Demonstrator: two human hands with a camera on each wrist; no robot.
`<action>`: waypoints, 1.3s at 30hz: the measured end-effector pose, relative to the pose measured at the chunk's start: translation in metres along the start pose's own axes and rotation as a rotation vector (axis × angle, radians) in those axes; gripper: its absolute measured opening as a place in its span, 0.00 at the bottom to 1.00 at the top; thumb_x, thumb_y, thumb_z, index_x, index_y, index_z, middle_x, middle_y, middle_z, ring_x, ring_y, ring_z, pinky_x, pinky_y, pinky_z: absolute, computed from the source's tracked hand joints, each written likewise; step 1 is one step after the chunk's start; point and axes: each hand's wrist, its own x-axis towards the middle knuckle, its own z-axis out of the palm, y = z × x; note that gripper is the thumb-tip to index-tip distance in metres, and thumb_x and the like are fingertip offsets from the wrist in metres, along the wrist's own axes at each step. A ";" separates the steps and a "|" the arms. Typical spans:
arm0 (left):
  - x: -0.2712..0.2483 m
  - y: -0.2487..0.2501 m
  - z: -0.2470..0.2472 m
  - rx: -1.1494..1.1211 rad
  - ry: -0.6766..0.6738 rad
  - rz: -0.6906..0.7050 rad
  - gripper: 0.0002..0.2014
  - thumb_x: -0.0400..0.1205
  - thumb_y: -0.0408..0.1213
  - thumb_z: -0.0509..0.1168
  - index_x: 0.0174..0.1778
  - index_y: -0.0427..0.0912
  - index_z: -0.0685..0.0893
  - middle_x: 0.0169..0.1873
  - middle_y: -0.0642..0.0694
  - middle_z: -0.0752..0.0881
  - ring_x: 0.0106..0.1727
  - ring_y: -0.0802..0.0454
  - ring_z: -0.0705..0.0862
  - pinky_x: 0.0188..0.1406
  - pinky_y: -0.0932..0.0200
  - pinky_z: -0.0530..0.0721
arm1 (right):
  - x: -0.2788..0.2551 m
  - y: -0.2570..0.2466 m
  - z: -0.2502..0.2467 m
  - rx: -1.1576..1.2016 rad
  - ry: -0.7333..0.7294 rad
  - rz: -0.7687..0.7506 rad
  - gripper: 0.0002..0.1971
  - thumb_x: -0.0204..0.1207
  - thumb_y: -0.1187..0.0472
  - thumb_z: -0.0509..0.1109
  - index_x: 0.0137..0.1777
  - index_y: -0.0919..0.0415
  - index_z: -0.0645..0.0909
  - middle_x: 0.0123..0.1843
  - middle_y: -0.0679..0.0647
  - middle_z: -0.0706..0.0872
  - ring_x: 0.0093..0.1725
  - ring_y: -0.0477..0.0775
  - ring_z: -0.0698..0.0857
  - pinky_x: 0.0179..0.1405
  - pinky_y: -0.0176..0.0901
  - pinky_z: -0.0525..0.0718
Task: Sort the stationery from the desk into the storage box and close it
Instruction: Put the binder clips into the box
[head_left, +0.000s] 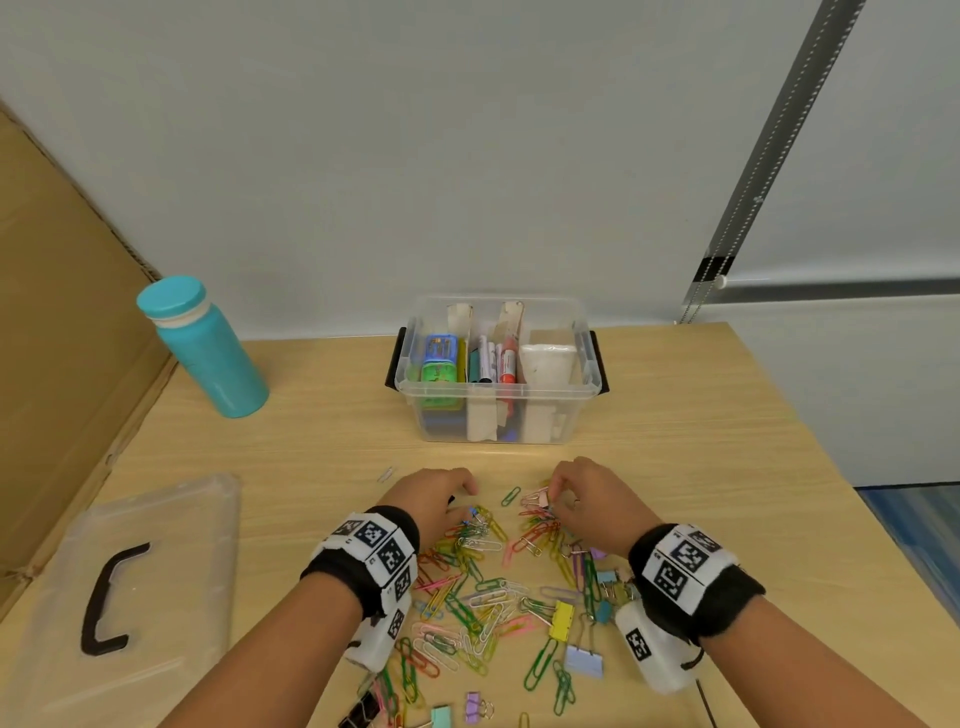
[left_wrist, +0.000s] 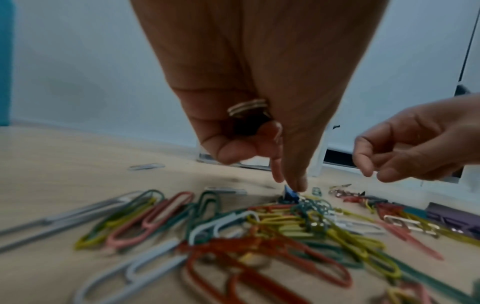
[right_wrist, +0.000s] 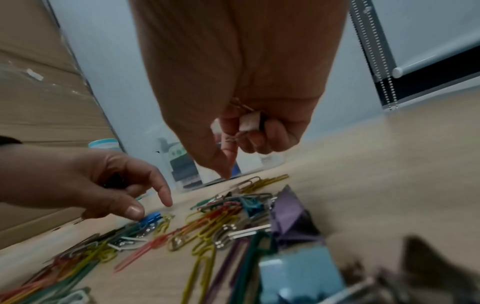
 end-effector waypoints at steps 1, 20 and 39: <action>0.000 0.001 0.001 0.011 -0.009 0.001 0.14 0.82 0.45 0.65 0.64 0.50 0.78 0.53 0.44 0.84 0.44 0.53 0.75 0.46 0.60 0.74 | 0.002 0.001 0.002 -0.064 -0.007 -0.018 0.03 0.76 0.60 0.67 0.48 0.52 0.79 0.47 0.48 0.77 0.44 0.50 0.80 0.41 0.34 0.80; -0.003 -0.002 0.004 0.159 0.033 0.051 0.15 0.82 0.47 0.62 0.64 0.49 0.80 0.57 0.48 0.85 0.55 0.48 0.82 0.52 0.56 0.80 | 0.007 -0.004 0.003 -0.318 0.003 -0.104 0.12 0.81 0.55 0.57 0.54 0.55 0.81 0.51 0.52 0.83 0.47 0.56 0.84 0.41 0.44 0.79; -0.018 -0.014 -0.002 -0.073 0.215 0.018 0.09 0.85 0.47 0.57 0.58 0.51 0.74 0.23 0.54 0.74 0.26 0.54 0.72 0.46 0.52 0.77 | 0.134 -0.058 -0.127 -0.201 0.121 0.064 0.21 0.82 0.59 0.60 0.73 0.66 0.74 0.72 0.62 0.78 0.70 0.61 0.77 0.68 0.49 0.73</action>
